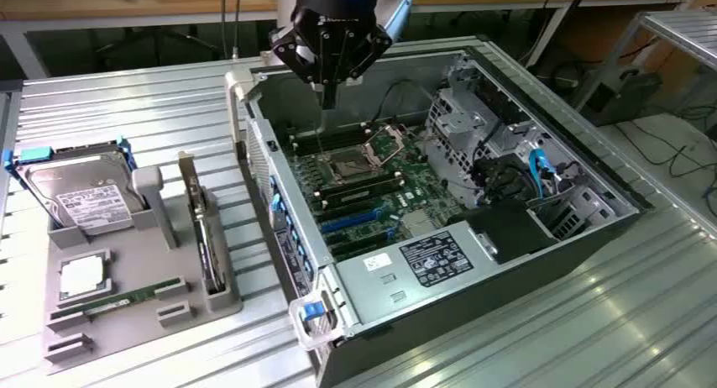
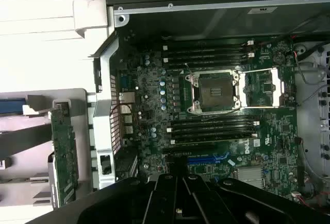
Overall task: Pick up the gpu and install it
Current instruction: 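Reach for the gpu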
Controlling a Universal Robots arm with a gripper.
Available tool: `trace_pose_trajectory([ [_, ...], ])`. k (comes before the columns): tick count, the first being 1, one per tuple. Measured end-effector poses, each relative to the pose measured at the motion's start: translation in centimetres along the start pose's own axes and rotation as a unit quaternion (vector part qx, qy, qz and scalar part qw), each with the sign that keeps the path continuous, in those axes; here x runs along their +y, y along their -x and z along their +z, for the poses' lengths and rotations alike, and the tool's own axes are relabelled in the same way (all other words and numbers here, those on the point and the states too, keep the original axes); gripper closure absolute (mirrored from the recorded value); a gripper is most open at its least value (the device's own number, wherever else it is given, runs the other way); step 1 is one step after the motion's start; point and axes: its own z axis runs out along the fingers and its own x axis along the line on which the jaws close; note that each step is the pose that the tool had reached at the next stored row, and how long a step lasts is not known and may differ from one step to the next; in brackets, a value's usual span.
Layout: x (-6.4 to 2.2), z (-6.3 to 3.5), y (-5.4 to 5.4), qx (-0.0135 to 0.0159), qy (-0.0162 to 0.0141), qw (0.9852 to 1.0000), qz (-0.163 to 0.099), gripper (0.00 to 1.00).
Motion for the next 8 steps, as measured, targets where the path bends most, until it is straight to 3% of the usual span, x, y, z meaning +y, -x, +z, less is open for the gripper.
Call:
trace_pose_trajectory([
  [8,0.00,0.00,0.00,0.0000,0.0000,1.0000,0.000,0.89],
])
